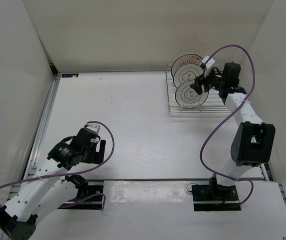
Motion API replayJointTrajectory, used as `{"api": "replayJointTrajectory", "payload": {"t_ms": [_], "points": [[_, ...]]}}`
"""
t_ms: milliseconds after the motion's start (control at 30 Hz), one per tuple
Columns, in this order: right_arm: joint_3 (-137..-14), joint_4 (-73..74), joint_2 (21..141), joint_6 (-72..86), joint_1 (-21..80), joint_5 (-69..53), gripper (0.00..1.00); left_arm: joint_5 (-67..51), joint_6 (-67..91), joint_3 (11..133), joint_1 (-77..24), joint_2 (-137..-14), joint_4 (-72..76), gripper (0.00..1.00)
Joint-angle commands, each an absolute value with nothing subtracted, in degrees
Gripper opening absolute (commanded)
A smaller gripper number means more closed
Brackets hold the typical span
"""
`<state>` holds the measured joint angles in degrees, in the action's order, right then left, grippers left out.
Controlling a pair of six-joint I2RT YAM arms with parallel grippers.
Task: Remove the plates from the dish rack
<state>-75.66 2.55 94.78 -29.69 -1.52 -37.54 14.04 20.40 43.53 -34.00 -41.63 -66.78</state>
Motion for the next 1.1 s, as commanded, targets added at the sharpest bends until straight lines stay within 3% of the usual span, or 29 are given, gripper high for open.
{"api": "replayJointTrajectory", "payload": {"t_ms": [0,433,667,767,1067], "points": [[-78.4,2.2,96.7,-34.7,-2.0,-40.3,0.72,13.1,19.9,43.0,-34.1,-41.0,-65.3,1.0],[-83.7,6.9,103.4,-39.2,-2.3,-39.6,0.69,12.7,19.7,42.9,-34.1,-40.6,-65.2,1.0],[-83.9,7.5,105.0,-39.4,-2.3,-38.4,0.57,14.7,19.9,42.4,-34.2,-38.7,-63.4,1.0],[-84.5,7.4,105.5,-39.0,-2.3,-37.1,0.39,15.4,19.9,42.9,-34.1,-37.7,-60.7,1.0],[-84.6,3.6,105.7,-35.3,-2.1,-32.1,0.27,17.0,16.3,61.8,-33.8,-50.0,-58.8,1.0]]}}
